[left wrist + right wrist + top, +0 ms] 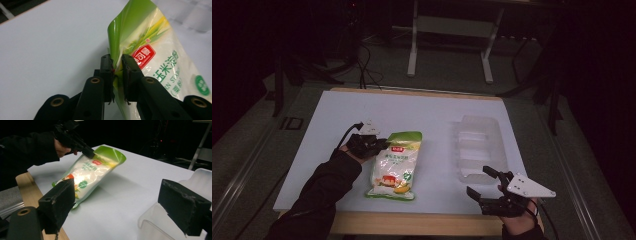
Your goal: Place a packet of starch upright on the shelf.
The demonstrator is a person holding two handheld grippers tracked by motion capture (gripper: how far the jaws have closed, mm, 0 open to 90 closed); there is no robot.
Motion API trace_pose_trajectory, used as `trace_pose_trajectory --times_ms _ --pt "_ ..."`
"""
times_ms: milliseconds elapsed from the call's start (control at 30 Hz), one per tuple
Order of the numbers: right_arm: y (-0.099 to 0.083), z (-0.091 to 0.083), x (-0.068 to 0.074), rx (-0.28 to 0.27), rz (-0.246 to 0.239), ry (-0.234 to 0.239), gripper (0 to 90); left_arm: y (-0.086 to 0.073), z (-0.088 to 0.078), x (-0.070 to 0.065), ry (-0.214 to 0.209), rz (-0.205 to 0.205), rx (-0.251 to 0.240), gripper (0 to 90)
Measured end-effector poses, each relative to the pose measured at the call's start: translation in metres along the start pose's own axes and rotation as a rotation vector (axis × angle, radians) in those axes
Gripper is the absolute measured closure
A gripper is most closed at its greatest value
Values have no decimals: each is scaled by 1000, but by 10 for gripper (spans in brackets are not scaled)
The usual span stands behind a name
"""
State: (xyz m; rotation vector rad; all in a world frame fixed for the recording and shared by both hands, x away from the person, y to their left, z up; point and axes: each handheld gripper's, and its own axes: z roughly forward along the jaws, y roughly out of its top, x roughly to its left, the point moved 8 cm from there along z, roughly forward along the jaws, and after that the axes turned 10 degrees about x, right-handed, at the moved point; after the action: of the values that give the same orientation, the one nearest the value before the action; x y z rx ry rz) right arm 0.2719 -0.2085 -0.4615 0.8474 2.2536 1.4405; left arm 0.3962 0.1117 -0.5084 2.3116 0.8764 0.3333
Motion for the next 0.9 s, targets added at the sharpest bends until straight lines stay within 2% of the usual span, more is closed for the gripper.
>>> trace_pose_trajectory --times_ms 133,200,367,667,800,833,900 --pt "0 0 0 2 -3 -4 144 2 -13 -8 -9 15 -21 814" --pt "0 1 -1 -1 -4 -8 143 2 -18 -12 0 24 -26 815" --pt "0 0 -6 -11 20 -14 143 2 -30 -20 -15 31 -47 816" --pt "2 -2 -6 -13 0 -21 154 0 -46 -35 -16 45 -77 817" --pt "3 -2 -5 -13 -1 -17 156 0 -59 -47 -34 58 -105 819" --pt "3 -3 -5 -14 -3 -15 181 0 -62 -51 -36 65 -108 818" --pt "3 -3 -5 -18 -14 -9 181 0 -62 -51 -36 65 -108 818"
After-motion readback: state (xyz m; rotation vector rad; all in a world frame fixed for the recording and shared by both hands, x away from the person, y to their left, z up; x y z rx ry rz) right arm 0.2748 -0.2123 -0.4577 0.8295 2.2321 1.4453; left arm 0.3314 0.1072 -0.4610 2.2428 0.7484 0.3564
